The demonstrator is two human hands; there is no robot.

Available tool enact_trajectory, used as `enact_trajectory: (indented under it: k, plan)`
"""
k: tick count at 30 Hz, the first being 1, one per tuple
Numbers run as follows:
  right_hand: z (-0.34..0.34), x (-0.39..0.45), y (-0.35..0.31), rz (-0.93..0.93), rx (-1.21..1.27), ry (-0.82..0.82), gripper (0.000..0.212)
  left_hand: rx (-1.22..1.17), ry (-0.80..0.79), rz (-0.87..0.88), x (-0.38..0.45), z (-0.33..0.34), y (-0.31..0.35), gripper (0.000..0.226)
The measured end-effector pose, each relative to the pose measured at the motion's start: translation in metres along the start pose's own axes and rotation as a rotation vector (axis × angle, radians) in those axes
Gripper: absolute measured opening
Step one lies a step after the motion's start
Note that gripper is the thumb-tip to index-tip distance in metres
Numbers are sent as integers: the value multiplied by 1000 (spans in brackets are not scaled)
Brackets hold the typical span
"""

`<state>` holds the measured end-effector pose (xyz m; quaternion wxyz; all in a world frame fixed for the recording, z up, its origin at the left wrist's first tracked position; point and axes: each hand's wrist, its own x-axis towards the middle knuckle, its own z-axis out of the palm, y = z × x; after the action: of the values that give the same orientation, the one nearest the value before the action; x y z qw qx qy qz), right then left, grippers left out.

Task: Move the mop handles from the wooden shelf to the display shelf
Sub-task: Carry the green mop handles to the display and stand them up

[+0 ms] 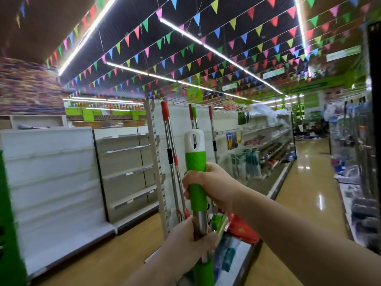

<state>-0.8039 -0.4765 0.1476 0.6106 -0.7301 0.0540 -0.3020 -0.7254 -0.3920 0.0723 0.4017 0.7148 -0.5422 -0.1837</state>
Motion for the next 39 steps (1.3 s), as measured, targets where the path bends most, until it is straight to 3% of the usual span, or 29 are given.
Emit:
enact_trajectory:
  k: [12, 19, 27, 39]
  plan:
    - [-121, 153, 47, -29, -36, 73, 12, 2, -25, 131, 208, 2, -9, 11]
    - [-207, 239, 85, -40, -119, 210, 10, -112, -135, 241, 359, 24, -34, 13]
    - [-324, 321, 110, -46, -146, 363, 11, -145, -226, 308, 516, 56, -19, 14]
    - [-520, 442, 161, -47, -199, 291, 5, -156, -145, 282, 738, 129, 0, 6]
